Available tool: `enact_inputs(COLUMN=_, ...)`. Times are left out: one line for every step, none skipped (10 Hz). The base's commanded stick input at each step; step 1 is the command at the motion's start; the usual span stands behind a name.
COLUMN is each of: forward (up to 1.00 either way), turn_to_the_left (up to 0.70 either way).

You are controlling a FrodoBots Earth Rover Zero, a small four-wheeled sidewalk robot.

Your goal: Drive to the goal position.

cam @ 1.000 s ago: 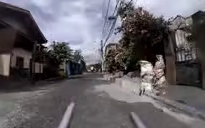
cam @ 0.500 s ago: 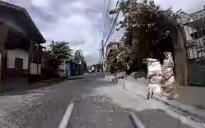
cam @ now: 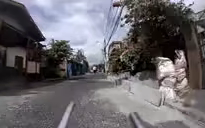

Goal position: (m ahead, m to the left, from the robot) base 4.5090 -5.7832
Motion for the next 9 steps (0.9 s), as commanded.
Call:
enact_inputs(forward=0.85, turn_to_the_left=0.00)
enact_inputs(forward=0.85, turn_to_the_left=0.00)
enact_inputs(forward=0.85, turn_to_the_left=0.00)
enact_inputs(forward=0.85, turn_to_the_left=0.00)
enact_inputs(forward=0.85, turn_to_the_left=0.00)
enact_inputs(forward=0.85, turn_to_the_left=0.03)
enact_inputs(forward=0.85, turn_to_the_left=-0.08)
enact_inputs(forward=0.85, turn_to_the_left=-0.27)
enact_inputs(forward=0.85, turn_to_the_left=-0.34)
